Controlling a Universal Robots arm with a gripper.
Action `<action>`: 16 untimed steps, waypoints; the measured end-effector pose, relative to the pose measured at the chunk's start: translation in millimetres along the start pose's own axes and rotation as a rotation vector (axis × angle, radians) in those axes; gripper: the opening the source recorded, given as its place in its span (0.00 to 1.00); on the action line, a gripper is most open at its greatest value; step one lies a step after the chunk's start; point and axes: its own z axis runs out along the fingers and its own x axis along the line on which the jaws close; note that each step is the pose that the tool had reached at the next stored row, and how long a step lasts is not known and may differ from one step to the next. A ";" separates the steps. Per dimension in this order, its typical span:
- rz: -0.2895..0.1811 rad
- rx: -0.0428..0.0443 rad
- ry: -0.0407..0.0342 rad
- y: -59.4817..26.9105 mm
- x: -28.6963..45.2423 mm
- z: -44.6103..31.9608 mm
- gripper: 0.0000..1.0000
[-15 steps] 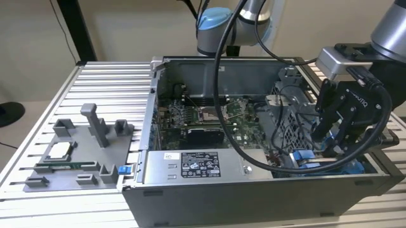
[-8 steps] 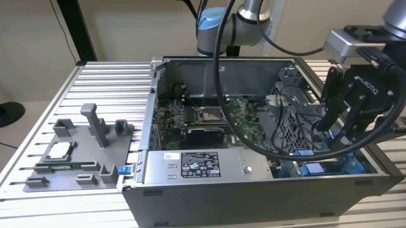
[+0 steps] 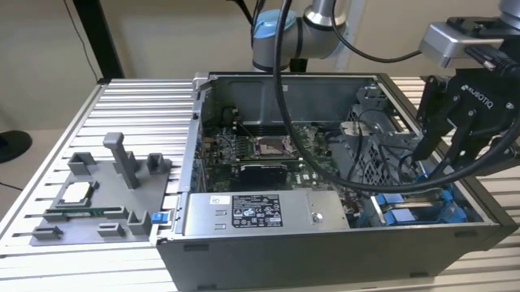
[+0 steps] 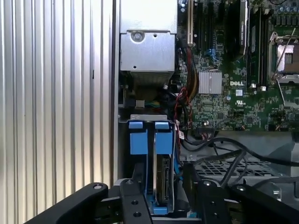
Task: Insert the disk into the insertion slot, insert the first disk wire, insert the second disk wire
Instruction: 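Insert the disk into the insertion slot, then insert the first disk wire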
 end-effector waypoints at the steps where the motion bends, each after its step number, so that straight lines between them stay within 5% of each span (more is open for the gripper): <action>1: 0.000 0.0022 0.0000 0.1 -1.1 -0.2 1.00; 3: 0.000 0.0171 -0.0004 0.1 -4.2 -0.2 1.00; 9: -0.002 0.1039 -0.0018 0.3 -18.0 0.0 1.00; 12: -0.002 0.1138 -0.0020 1.0 -26.1 1.3 1.00; 16: -0.002 0.1161 -0.0021 1.4 -27.2 5.8 1.00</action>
